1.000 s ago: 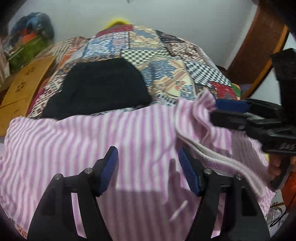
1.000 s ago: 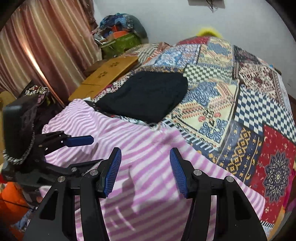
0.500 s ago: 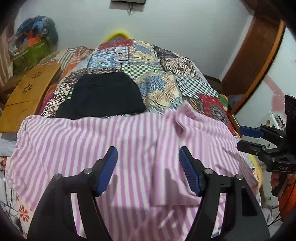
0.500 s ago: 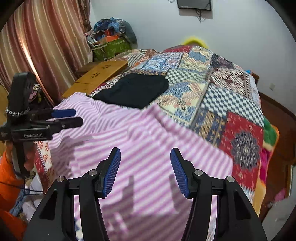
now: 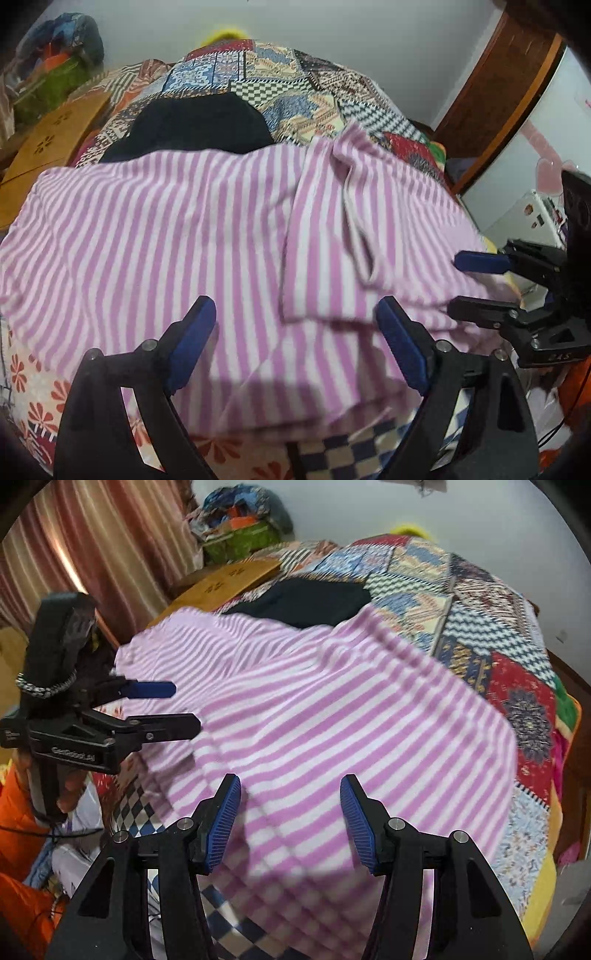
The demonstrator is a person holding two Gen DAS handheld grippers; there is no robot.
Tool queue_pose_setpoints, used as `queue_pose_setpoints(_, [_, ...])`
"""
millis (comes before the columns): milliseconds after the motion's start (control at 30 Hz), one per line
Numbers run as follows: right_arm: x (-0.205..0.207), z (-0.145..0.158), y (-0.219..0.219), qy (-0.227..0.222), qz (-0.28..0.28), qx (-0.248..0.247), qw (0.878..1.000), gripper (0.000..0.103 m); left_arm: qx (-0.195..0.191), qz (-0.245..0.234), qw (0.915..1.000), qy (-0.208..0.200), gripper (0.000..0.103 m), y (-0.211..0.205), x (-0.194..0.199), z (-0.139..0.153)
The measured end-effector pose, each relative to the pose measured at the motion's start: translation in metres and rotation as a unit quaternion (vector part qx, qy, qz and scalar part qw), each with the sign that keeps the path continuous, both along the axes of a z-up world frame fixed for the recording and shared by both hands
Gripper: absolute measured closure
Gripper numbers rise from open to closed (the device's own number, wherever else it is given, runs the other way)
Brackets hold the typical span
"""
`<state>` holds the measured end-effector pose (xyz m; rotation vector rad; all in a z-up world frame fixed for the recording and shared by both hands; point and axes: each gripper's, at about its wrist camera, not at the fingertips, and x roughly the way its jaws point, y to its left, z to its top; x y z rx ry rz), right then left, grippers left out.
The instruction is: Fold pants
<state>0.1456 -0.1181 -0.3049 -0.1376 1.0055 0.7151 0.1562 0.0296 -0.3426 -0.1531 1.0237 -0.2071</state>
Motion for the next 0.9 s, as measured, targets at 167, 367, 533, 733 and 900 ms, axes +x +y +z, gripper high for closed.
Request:
queue_pose_setpoints(167, [-0.001,-0.002,0.023,-0.009,0.020,-0.007,1.000,0.044,0.024,0.018,0.9991,0.029,0.013,0.013,-0.008,-0.026])
queue_pose_setpoints(367, [-0.002,0.000,0.058,-0.025,0.056,-0.019,0.998,0.041,-0.007,0.047,0.9985,0.026,0.014,0.034,-0.013,-0.025])
queue_pose_setpoints(533, [-0.001,-0.016,0.083,-0.074,0.068,-0.085,0.991,0.041,-0.001,0.056,0.9983,0.014,0.014,0.041,-0.020,-0.023])
queue_pose_setpoints(733, [0.012,-0.010,0.080,-0.087,0.056,-0.076,0.992,0.093,-0.016,0.067,0.9976,0.010,0.014,0.050,-0.021,-0.023])
queue_pose_setpoints(900, [0.013,0.010,0.062,-0.064,0.042,-0.007,0.997,0.095,-0.011,0.073,0.9972,-0.003,0.014,0.052,-0.024,-0.015])
